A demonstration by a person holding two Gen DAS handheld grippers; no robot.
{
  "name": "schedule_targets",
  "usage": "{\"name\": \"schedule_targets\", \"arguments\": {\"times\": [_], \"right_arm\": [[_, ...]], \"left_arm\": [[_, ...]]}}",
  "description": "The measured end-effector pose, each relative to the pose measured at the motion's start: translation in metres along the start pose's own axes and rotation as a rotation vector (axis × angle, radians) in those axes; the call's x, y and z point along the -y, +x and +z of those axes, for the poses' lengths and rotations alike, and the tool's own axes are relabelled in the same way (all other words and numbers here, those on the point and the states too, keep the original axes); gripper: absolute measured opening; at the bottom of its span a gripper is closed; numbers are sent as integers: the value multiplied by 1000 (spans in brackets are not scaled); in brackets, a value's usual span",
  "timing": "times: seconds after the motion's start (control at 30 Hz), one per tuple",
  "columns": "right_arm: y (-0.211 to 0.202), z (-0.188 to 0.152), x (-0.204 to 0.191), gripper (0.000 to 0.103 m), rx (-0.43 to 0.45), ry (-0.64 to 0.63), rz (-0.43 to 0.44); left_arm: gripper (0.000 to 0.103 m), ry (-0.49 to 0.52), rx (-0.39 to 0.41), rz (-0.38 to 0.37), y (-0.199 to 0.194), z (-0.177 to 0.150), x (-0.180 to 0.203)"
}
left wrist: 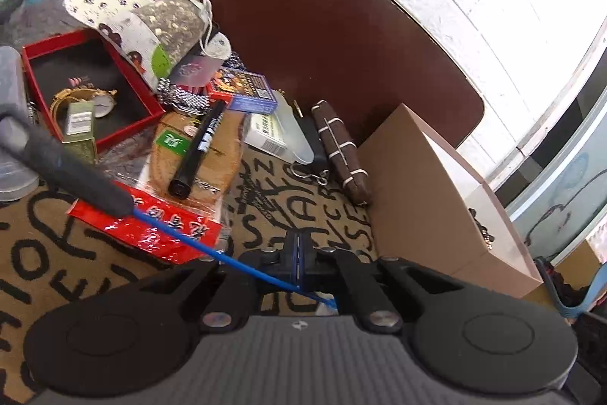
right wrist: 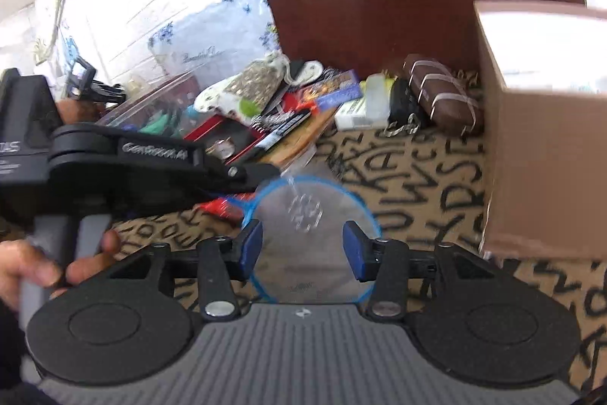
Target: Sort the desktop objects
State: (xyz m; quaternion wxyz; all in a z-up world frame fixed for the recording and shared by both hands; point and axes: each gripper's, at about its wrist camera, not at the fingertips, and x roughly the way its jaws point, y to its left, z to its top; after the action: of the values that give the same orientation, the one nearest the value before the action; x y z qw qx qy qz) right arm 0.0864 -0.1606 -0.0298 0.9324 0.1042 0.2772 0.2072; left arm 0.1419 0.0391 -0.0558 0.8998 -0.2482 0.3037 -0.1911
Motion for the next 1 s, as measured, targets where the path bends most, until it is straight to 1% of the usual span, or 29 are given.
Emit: {"name": "schedule_targets", "arguments": {"times": [0.03,0.07,0.1,0.13,0.2,0.23,0.27,0.37,0.4,0.43,0.47,0.5,0.53,0.57,0.63,0.7,0.77,0.9,1.0], "right_arm": [[-6,-4,-3,58,6,-44,0],[-9,-7,-9,63,9,-104,-19],[-10,-11,-17,73,12,-180,-50],[-10,-15,-26,78,13,-252,-73],[-6,-19,-39,78,-2,-342,-68],[-5,-20,-44,78,-2,-364,-64],[-1,-22,-50,78,4,-400,-76],[15,-28,-64,77,28,-532,-189],[19,-29,-65,74,18,-548,-203],[21,-29,-64,60,9,-550,-193],[22,-28,-63,50,-9,-543,-171],[22,-28,-61,32,-20,-532,-163],[19,-27,-60,23,-12,-532,-170],[15,-27,-61,20,0,-541,-172],[6,-27,-63,6,21,-565,-183],[-2,-25,-68,5,47,-595,-207],[-13,-20,-71,4,74,-603,-211],[-38,-1,-73,0,155,-623,-239],[-61,17,-70,0,210,-640,-258]], "left_arm": [[0,-6,-3,-3,0,0,0],[0,-7,-4,-3,0,0,0],[0,-6,-3,1,0,-1,1],[0,-4,-1,6,0,-2,2],[0,-4,2,13,-1,-3,4],[0,-2,1,9,-2,-3,5],[0,-1,-1,6,-3,-3,6],[0,6,-7,-5,-6,-5,10],[0,11,-9,-11,-7,-6,12],[0,15,-10,-16,-9,-7,14],[0,16,-13,-21,-10,-7,15],[0,15,-14,-24,-11,-8,15],[0,13,-14,-31,-12,-8,16],[0,9,-13,-37,-14,-8,17],[0,4,-4,-45,-18,-8,20],[0,4,10,-66,-25,-6,26],[0,16,30,-86,-34,-3,35],[0,65,78,-130,-50,9,62],[0,96,119,-179,-57,20,87]]}}
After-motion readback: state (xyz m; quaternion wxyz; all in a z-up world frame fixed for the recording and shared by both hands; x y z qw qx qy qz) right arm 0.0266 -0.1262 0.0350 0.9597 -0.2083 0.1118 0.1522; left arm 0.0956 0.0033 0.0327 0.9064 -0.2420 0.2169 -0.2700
